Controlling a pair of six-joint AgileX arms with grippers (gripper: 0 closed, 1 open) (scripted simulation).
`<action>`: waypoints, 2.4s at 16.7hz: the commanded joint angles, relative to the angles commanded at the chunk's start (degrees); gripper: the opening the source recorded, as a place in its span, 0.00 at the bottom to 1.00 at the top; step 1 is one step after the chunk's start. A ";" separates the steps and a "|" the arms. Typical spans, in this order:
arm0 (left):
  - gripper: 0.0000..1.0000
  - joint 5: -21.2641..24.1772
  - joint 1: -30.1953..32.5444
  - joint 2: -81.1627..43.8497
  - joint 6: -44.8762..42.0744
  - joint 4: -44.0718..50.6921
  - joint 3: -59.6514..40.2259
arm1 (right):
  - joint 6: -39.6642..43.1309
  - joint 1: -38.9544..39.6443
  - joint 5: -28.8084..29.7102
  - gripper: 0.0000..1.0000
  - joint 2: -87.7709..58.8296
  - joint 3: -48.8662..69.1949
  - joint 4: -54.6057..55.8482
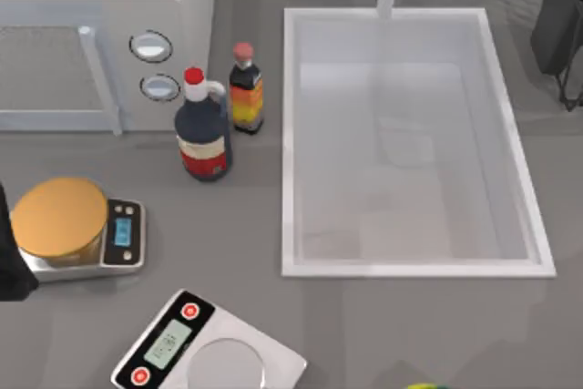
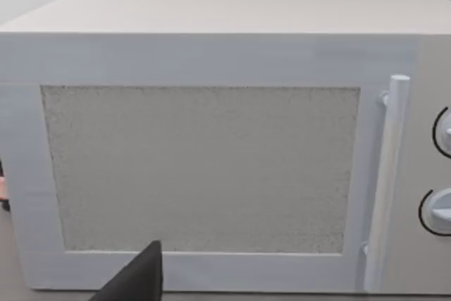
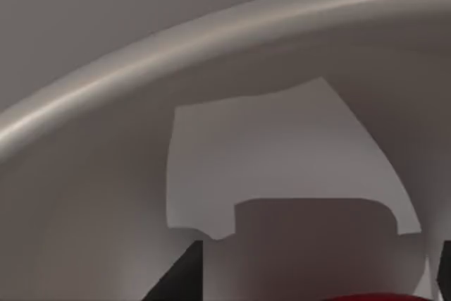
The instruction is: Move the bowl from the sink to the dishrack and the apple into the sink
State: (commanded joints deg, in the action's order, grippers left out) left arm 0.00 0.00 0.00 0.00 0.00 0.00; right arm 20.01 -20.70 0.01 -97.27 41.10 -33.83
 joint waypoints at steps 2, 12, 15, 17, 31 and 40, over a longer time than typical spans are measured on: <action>1.00 0.00 0.00 0.00 0.00 0.00 0.00 | 0.00 0.00 0.00 0.00 0.00 0.00 0.00; 1.00 0.00 0.00 0.00 0.00 0.00 0.00 | -0.64 0.53 -1.62 0.00 8.60 11.65 -13.65; 1.00 0.00 0.00 0.00 0.00 0.00 0.00 | -0.50 0.44 -1.55 0.00 10.84 15.83 -22.77; 1.00 0.00 0.00 0.00 0.00 0.00 0.00 | -0.57 0.39 -1.41 0.00 12.55 18.46 -26.23; 1.00 0.00 0.00 0.00 0.00 0.00 0.00 | -4.43 12.63 6.10 0.00 7.51 17.19 -7.32; 1.00 0.00 0.00 0.00 0.00 0.00 0.00 | -15.39 42.08 22.86 0.00 5.18 10.19 51.22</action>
State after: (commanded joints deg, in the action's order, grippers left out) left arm 0.00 0.00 0.00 0.00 0.00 0.00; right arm 4.63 21.38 22.87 -92.09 51.29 17.40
